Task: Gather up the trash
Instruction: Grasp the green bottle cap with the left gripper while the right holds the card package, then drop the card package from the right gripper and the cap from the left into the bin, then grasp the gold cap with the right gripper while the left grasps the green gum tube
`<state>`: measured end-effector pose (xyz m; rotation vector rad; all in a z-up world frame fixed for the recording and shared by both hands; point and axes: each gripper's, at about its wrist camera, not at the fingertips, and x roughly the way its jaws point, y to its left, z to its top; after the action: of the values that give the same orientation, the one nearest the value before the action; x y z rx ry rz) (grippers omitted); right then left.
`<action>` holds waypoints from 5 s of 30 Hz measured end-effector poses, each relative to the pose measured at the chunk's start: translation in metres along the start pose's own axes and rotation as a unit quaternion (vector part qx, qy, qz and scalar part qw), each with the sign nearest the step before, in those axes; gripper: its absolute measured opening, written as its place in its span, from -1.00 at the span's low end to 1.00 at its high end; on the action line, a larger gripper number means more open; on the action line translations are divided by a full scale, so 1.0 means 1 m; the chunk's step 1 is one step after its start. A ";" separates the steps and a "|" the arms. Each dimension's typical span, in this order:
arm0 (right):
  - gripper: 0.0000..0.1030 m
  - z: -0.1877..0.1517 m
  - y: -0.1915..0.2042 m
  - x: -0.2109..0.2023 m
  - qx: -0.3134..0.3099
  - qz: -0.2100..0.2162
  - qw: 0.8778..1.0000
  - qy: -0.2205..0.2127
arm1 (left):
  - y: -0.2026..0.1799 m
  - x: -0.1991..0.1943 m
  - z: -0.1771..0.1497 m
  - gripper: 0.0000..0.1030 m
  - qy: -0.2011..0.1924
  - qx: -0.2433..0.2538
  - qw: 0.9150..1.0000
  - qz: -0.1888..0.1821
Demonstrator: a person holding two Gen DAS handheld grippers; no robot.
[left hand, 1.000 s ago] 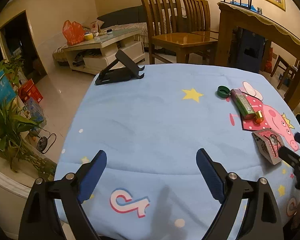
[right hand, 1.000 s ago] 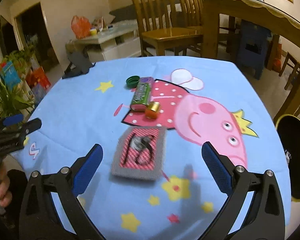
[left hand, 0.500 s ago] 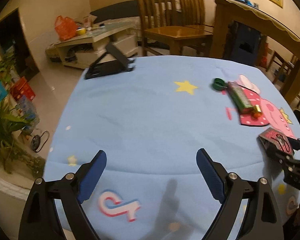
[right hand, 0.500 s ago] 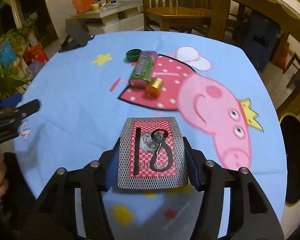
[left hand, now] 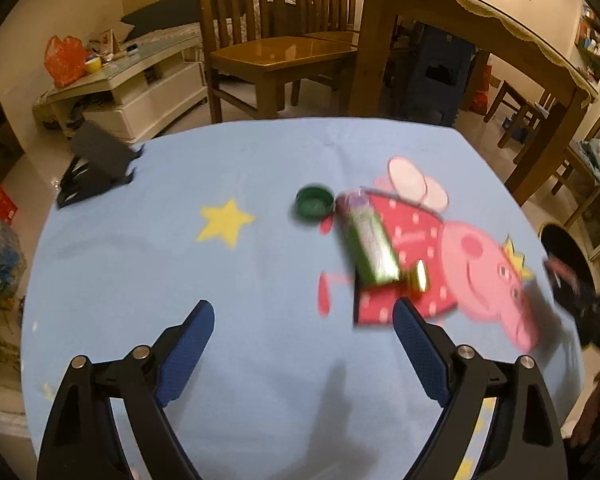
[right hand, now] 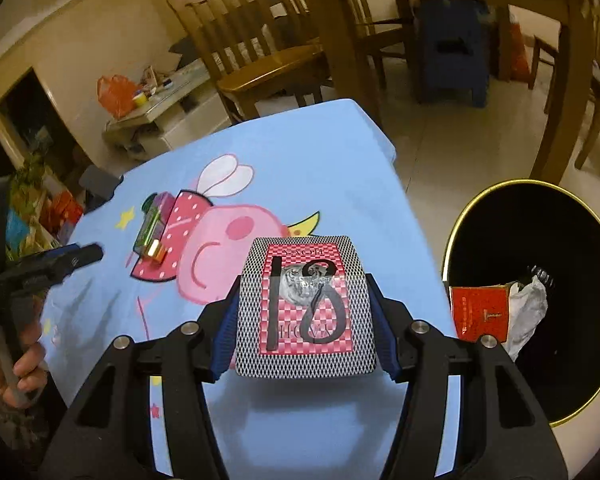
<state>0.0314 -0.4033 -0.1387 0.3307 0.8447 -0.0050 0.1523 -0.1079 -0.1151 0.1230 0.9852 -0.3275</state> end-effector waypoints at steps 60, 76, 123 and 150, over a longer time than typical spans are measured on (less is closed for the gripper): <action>0.09 0.008 0.004 -0.004 0.010 0.000 1.000 -0.017 | -0.020 0.075 0.038 -0.43 -0.030 0.099 0.995 -0.015; 0.09 0.004 0.028 -0.010 -0.050 0.003 0.998 -0.032 | -0.007 -0.040 -0.002 -0.43 -0.096 0.034 0.995 0.009; 0.89 -0.030 -0.205 -0.140 0.278 -0.176 0.925 -0.190 | -0.350 -0.031 -0.032 -0.40 -0.120 0.308 0.940 -0.081; 0.89 0.003 -0.134 -0.069 0.143 -0.176 0.969 -0.101 | -0.226 -0.039 -0.065 0.87 -0.121 0.262 0.957 0.002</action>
<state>-0.0305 -0.5400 -0.1240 0.4387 0.6900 -0.4877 0.0065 -0.2968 -0.1077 0.5551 0.6367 -0.5822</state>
